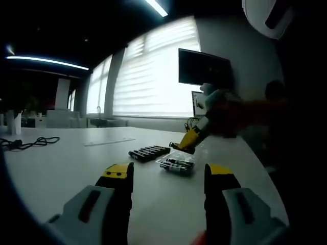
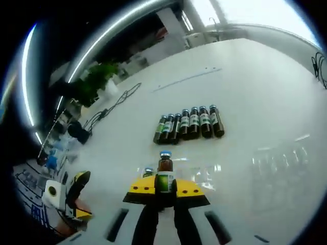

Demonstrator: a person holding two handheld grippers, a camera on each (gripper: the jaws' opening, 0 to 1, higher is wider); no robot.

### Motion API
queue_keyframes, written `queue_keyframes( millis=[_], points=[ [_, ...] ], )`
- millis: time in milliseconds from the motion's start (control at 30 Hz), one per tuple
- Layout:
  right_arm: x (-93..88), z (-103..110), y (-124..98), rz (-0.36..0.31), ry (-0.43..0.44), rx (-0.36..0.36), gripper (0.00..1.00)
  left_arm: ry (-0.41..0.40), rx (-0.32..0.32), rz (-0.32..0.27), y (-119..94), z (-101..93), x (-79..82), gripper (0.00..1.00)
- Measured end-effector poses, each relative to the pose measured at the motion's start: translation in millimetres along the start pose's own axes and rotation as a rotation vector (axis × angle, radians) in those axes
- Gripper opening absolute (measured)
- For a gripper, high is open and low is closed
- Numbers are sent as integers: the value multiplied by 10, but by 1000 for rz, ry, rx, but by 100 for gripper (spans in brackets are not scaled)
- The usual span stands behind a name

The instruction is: Grip medicine bottles put into box

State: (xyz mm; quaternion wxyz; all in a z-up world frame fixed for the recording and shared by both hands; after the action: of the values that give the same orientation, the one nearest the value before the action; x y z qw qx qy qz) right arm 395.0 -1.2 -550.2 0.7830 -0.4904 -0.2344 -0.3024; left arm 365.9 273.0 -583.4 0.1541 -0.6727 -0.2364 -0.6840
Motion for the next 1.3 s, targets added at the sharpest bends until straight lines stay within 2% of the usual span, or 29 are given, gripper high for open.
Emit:
queue_keyframes(
  millis=[400, 600, 933, 1300],
  points=[
    [-157, 16, 47, -6, -60, -61, 7, -8, -6, -6, -2, 2, 4, 49],
    [-166, -10, 51, -22, -53, -74, 7, -15, -12, -8, -1, 1, 4, 49],
    [-199, -10, 82, -13, -95, -71, 7, -20, -13, -11, -3, 3, 8, 49],
    [-187, -36, 27, -61, -76, -60, 8, -18, -12, -10, -1, 5, 7, 49]
  ],
)
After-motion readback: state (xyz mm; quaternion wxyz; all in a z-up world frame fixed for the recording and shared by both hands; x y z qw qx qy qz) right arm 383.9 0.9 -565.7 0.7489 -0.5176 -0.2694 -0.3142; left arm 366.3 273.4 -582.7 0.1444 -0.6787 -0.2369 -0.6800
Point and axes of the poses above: the point that each gripper's makers call its tool centre point, and the gripper's own axes: y roughly forward along the fingers, z roughly to its left, x roughly out of its top, the point moved 10 cm from there along -y, roughly backward along the fingers, and after that the axes turned 4 degrees about -z, right-handed, at the moved point
